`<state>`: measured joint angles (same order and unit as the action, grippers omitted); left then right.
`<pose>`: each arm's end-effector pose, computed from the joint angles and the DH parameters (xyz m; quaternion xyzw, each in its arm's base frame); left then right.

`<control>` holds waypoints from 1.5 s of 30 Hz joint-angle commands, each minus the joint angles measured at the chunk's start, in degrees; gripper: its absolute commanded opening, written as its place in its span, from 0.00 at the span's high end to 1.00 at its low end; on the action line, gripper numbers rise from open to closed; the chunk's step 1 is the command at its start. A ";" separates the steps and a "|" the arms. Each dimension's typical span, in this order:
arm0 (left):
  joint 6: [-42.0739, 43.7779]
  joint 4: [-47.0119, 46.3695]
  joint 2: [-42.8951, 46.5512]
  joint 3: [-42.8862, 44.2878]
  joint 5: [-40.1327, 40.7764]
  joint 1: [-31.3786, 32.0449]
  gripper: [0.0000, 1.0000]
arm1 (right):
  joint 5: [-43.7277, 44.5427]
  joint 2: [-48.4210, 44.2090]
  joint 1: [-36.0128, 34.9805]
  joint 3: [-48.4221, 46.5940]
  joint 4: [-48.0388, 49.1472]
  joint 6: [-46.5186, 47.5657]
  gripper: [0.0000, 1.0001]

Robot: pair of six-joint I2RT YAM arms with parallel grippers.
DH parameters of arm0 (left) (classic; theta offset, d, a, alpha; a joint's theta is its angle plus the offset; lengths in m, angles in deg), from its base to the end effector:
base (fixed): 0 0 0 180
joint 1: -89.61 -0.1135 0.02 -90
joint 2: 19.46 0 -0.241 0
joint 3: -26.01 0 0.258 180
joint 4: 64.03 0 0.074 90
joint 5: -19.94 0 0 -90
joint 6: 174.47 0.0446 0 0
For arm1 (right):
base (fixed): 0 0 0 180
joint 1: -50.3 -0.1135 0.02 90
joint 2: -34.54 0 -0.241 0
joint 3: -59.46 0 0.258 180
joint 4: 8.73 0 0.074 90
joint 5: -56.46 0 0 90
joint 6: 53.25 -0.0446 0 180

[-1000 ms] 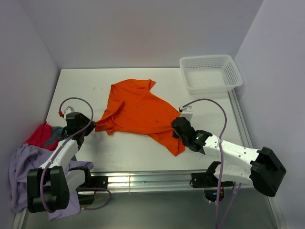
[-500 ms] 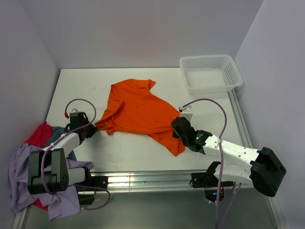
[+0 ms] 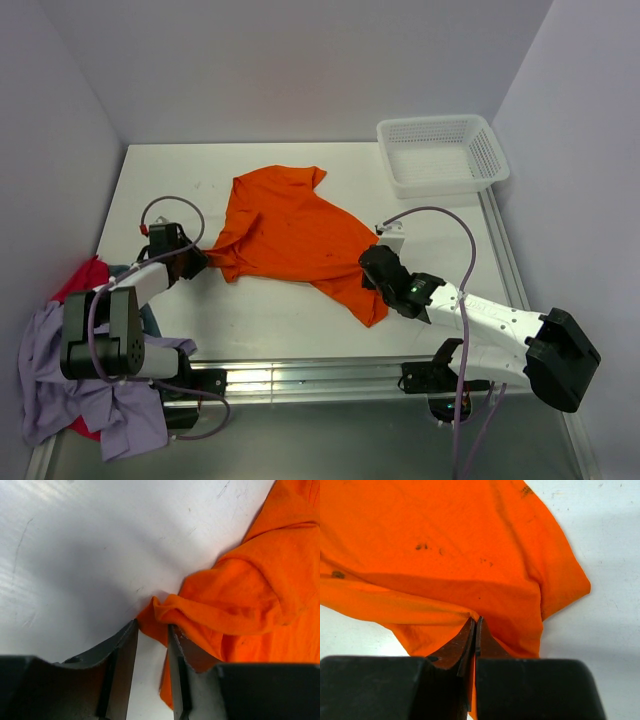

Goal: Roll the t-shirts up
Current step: Flatten the tshirt

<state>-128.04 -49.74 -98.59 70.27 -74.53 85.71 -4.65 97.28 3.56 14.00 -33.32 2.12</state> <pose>0.2633 0.0145 0.1131 -0.3645 0.8627 -0.1527 0.3155 0.1803 0.1601 0.1756 0.0079 0.8900 0.0847 0.4479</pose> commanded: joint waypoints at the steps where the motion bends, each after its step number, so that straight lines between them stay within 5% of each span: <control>1: 1.38 4.51 -4.62 2.32 3.32 1.44 0.64 | 1.17 -0.78 -0.37 -0.51 1.20 0.18 1.00; 12: 3.41 12.69 -15.70 12.52 10.36 7.24 0.81 | 0.38 -2.36 -0.37 0.54 1.99 0.53 1.00; 15: 3.84 12.78 -15.09 12.52 10.19 7.42 0.97 | 0.38 -2.71 -0.37 0.81 2.08 0.44 1.00; 17: 3.84 12.87 -14.82 12.61 10.54 7.59 1.00 | 0.30 -2.89 -0.37 0.90 2.17 0.53 1.00; 23: 2.45 10.41 -7.11 9.80 6.50 7.68 1.00 | 0.47 -2.89 -0.37 0.72 1.91 0.44 1.00; 27: -0.63 13.83 6.58 11.02 8.59 7.59 1.00 | 0.39 -2.97 -0.28 -1.03 0.15 0.70 1.00; 35: -1.78 34.89 12.07 32.63 11.76 5.93 1.00 | -2.96 -2.01 0.77 -14.73 -10.12 4.92 1.00; 45: -0.55 44.95 22.87 54.96 15.98 -0.14 1.00 | -8.92 -2.70 3.50 -40.21 -17.61 10.98 1.00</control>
<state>-129.05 -8.46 -81.02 118.45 -62.79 85.71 -9.79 96.62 6.67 -19.01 -48.94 9.53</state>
